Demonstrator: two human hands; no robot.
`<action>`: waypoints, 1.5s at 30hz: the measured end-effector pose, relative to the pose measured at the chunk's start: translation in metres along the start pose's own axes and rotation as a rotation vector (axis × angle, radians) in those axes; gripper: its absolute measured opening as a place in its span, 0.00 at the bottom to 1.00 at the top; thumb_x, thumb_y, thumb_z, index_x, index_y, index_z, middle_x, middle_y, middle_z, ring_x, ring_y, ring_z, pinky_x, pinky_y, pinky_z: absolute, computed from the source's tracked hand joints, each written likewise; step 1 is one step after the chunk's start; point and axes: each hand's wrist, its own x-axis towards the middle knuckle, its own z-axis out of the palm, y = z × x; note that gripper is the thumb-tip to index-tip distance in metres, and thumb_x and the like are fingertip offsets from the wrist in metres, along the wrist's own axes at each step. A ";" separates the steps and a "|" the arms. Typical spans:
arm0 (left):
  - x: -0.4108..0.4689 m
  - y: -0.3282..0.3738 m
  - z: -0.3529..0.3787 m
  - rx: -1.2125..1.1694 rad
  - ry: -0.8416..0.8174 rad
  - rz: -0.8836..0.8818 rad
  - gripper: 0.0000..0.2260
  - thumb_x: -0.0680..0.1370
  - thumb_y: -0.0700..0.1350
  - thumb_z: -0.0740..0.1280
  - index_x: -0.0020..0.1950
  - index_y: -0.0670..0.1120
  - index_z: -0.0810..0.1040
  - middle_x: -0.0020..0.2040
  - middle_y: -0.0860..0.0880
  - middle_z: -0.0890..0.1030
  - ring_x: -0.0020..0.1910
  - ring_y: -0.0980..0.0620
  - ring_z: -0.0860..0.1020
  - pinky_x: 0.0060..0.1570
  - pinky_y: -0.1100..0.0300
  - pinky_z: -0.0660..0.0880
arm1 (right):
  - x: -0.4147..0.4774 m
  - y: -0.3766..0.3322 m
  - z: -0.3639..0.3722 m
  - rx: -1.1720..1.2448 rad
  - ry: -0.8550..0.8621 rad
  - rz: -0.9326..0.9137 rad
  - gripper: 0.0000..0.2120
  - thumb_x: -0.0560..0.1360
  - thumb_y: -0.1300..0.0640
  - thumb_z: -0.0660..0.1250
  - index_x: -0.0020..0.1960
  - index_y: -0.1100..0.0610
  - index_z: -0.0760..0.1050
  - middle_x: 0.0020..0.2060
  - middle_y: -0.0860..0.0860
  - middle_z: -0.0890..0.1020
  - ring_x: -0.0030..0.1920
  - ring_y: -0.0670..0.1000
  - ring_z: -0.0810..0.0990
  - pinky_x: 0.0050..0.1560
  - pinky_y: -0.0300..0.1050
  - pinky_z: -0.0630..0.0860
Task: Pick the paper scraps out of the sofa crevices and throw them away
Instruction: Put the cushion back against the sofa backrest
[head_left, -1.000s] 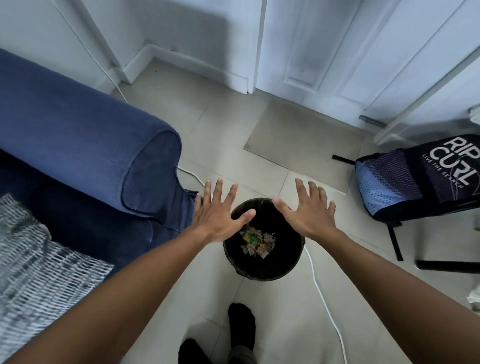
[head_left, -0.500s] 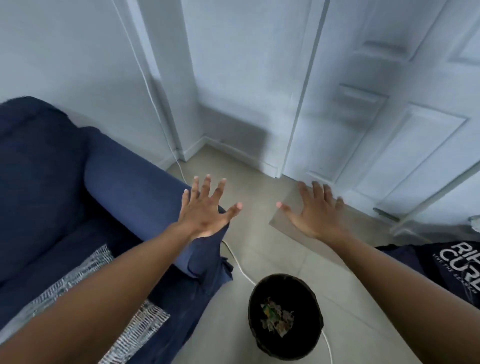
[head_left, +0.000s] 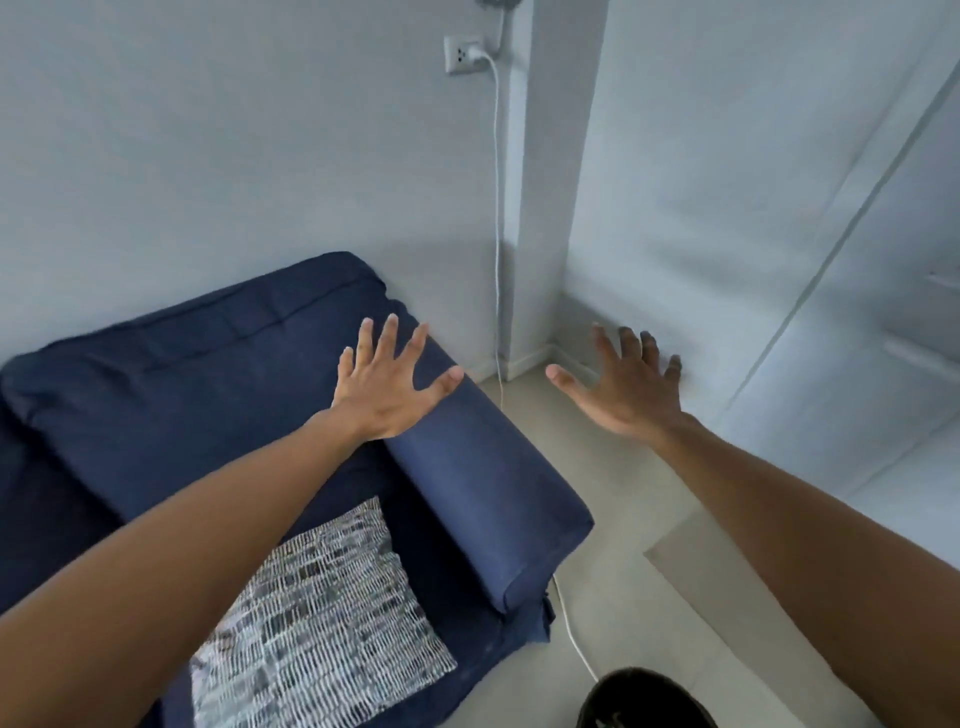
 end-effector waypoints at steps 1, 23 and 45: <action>-0.005 -0.016 -0.014 0.003 0.012 -0.035 0.45 0.68 0.81 0.40 0.80 0.60 0.43 0.82 0.49 0.41 0.78 0.44 0.35 0.75 0.39 0.43 | 0.007 -0.019 -0.003 0.003 -0.005 -0.034 0.51 0.68 0.19 0.44 0.82 0.47 0.45 0.81 0.55 0.52 0.80 0.61 0.47 0.75 0.71 0.46; -0.160 -0.228 -0.143 -0.013 0.190 -0.571 0.44 0.68 0.80 0.43 0.79 0.61 0.44 0.82 0.49 0.43 0.79 0.44 0.36 0.75 0.38 0.44 | 0.022 -0.312 -0.013 0.026 -0.072 -0.518 0.52 0.65 0.17 0.42 0.81 0.45 0.43 0.81 0.53 0.53 0.80 0.58 0.48 0.74 0.69 0.50; -0.222 -0.282 0.136 -0.251 -0.128 -0.727 0.40 0.73 0.76 0.46 0.80 0.59 0.45 0.82 0.47 0.47 0.79 0.43 0.41 0.75 0.38 0.47 | -0.037 -0.275 0.259 0.055 -0.480 -0.370 0.50 0.68 0.19 0.45 0.81 0.47 0.44 0.79 0.54 0.57 0.79 0.59 0.54 0.71 0.67 0.62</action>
